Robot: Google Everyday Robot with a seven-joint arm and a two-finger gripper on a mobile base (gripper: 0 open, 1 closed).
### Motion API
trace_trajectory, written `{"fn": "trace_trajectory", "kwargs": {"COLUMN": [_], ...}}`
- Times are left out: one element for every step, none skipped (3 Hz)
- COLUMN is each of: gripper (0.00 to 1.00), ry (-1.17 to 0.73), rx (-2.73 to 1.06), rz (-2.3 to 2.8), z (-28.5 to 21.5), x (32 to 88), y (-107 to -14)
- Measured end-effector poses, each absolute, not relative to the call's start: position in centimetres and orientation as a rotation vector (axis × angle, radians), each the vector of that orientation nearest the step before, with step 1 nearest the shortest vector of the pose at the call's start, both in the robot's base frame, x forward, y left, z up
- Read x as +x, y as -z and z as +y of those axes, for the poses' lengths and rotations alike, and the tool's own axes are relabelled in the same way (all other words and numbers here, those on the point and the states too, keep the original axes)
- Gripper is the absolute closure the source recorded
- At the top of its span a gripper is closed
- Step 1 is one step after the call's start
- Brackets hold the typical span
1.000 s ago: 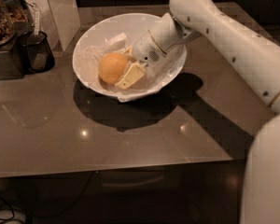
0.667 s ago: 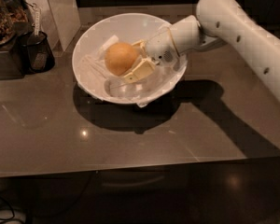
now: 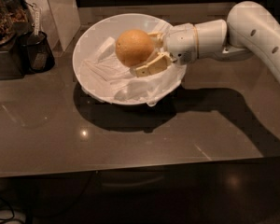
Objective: Pick orange from white bowl
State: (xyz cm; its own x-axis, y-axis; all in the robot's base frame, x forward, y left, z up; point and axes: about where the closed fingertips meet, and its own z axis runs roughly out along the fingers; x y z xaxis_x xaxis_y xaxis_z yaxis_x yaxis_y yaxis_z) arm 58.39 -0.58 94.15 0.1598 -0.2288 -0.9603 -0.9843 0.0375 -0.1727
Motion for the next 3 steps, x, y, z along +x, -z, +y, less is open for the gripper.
{"fn": "trace_trajectory", "kwargs": {"gripper": [1.00, 1.00, 1.00], "ry": [-0.936, -0.885, -0.809], "rx": [-1.368, -1.348, -1.330], "rz": [1.257, 1.344, 1.485], "z": [-1.8, -4.1, -6.4], "x": [57.3, 55.4, 52.6], "y": [-95.2, -96.1, -97.2]}}
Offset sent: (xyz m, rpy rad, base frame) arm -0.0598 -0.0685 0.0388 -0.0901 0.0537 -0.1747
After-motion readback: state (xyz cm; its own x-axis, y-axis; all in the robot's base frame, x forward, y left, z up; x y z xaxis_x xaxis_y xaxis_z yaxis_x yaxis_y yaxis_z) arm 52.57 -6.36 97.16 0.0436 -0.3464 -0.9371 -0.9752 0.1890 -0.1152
